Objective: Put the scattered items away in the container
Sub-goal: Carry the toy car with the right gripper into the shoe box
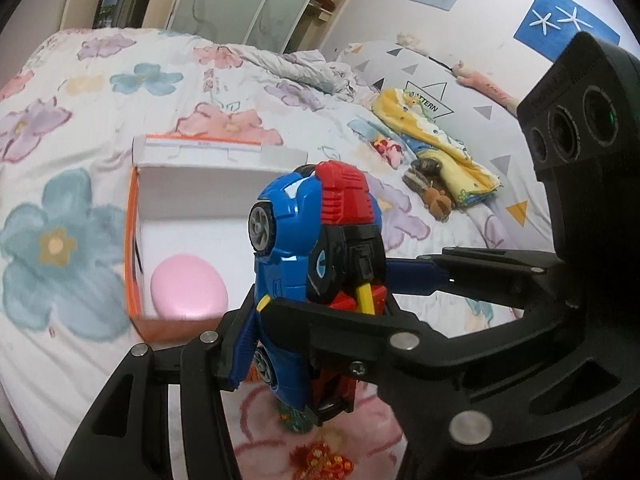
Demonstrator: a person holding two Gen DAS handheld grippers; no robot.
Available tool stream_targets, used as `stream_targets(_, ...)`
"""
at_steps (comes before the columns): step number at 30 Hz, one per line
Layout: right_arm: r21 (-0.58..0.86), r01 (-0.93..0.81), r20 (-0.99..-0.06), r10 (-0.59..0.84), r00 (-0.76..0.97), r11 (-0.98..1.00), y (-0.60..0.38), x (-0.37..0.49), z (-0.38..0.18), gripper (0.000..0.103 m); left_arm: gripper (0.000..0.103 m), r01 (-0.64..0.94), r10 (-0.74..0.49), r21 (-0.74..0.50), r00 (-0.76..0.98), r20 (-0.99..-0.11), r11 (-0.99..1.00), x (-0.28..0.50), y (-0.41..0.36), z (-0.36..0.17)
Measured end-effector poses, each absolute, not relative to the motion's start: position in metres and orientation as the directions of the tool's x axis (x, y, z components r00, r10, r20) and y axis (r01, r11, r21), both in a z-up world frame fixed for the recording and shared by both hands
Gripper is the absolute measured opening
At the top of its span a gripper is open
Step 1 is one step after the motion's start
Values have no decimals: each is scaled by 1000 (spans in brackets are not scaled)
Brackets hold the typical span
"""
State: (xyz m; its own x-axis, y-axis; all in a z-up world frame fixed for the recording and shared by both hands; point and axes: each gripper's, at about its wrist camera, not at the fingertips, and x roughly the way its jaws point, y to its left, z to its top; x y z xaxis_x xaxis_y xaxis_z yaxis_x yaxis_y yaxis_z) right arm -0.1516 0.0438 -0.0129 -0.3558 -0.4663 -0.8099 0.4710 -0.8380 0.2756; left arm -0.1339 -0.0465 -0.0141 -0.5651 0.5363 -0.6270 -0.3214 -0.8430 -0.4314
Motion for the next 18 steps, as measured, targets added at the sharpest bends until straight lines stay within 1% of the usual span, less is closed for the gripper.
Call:
stream_targets(9,260,466,-800,-459,-387,-846,47,-189,1,57,53,-342,544,-424,-557,-627,-839,-178,-39,-6)
stream_targets(14,268,449,-814,-450,-368,-852,51,-212,-12,57,53,-329,552,-444,-525,-647,-833,-201,-34,-21)
stream_targets(18,298,427,-829,-453,-328,-854,55,-236,-35,57,53,-319,553,-452,-488,-675,-833,-221,-31,-43)
